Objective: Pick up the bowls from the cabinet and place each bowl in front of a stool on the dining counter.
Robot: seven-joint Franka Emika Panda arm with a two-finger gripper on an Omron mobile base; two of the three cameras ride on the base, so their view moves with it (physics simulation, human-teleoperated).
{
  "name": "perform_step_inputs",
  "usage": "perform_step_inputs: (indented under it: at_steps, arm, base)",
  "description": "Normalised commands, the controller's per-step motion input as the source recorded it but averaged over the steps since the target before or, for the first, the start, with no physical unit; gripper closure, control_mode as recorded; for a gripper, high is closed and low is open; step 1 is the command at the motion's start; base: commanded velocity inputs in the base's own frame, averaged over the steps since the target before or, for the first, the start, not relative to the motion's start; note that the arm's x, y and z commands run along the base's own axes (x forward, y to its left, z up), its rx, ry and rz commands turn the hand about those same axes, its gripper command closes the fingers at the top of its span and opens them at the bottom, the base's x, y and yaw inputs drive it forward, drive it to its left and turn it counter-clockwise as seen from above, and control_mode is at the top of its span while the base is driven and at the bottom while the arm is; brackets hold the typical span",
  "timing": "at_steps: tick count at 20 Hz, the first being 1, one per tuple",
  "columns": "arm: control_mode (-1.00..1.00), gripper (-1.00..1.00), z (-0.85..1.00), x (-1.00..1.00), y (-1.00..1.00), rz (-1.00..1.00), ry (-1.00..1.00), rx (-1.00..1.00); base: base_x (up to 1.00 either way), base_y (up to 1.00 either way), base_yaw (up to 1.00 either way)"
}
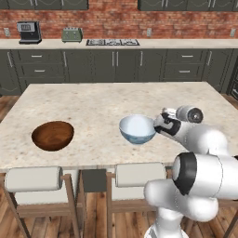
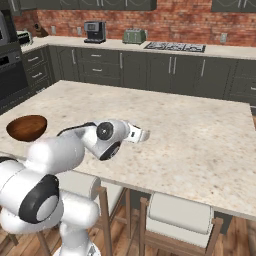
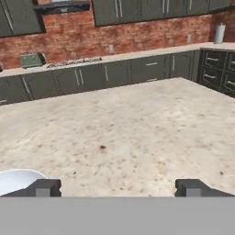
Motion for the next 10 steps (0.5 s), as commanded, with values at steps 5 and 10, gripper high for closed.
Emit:
perform_step_inputs:
  at_steps: [5,10]
  arm:
    - [-1.00,-1.00,1.00,-0.09,-0.37,0.00,0.18,-0.24]
    - [-1.00,-1.00,1.00,-0.58,-0.10,0.01,0.19,-0.21]
  base:
    - [0.00,0.00,0.00]
    - [0.00,0.00,0.00]
